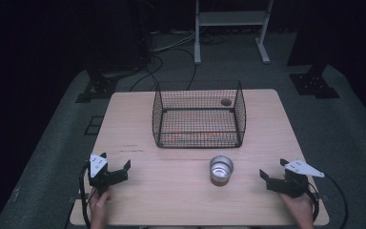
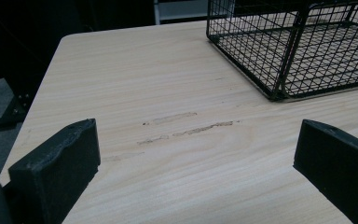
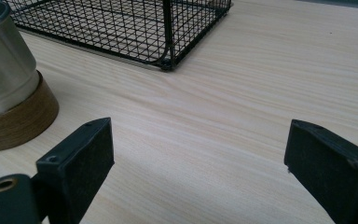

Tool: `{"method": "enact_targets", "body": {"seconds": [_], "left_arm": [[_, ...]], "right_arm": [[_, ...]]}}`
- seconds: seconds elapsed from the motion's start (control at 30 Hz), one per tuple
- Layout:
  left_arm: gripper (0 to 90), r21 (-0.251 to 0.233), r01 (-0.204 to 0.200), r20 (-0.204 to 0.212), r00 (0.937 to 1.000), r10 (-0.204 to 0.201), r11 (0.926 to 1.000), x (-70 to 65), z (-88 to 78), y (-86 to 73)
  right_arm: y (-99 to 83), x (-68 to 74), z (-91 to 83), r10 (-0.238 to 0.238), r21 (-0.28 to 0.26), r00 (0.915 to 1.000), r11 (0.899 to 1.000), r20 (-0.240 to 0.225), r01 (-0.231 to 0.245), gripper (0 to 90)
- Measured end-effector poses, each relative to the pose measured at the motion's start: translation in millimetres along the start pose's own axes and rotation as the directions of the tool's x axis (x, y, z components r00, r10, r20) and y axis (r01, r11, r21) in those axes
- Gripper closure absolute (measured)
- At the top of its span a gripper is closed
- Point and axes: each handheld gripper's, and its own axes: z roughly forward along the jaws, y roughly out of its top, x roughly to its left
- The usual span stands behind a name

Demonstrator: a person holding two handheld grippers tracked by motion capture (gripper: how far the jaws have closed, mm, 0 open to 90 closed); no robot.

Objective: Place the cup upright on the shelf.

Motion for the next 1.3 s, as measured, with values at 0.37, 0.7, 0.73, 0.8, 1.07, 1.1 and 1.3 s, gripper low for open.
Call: {"method": "enact_targets", "body": {"seconds": [0.37,0.7,0.73,0.8,1.07,1.1,1.3], "left_arm": [[0.0,0.004,-0.003,0.002,1.0,0.003,1.0,-0.8,-0.2,-0.2],[0.0,0.001,-0.005,0.004,1.0,0.005,1.0,-0.9,-0.7,-0.3],[0.0,0.002,-0.005,0.004,1.0,0.005,1.0,-1.1,-0.7,-0.3],[0.0,0.001,-0.006,0.004,1.0,0.006,1.0,-0.9,-0.7,-0.3],[0.0,0.003,-0.004,0.003,1.0,0.004,1.0,-1.2,-0.7,-0.4],[0.0,0.003,-0.004,0.003,1.0,0.004,1.0,-1.2,-0.7,-0.4],[0.0,0.003,-0.004,0.004,1.0,0.004,1.0,-1.1,-0.7,-0.4]], "right_arm": [[2.5,1.2,-1.5,-0.001,-0.013,1.0,1.0,-0.008,0.0,7.6],[7.2,10.2,-3.4,-0.032,-0.026,0.9989,0.999,-0.035,0.031,7.6],[7.6,11.3,-3.4,-0.033,-0.027,0.9987,0.999,-0.04,0.032,7.6],[8.3,13.4,-3.3,-0.038,-0.027,0.9982,0.999,-0.047,0.037,7.6],[10.5,19.7,-2.7,-0.051,-0.023,0.9949,0.999,-0.088,0.049,7.6],[10.5,19.7,-2.7,-0.051,-0.023,0.9949,0.999,-0.088,0.049,7.6],[11.3,25.1,-1.2,-0.067,-0.014,0.991,0.998,-0.116,0.066,7.5]]}}
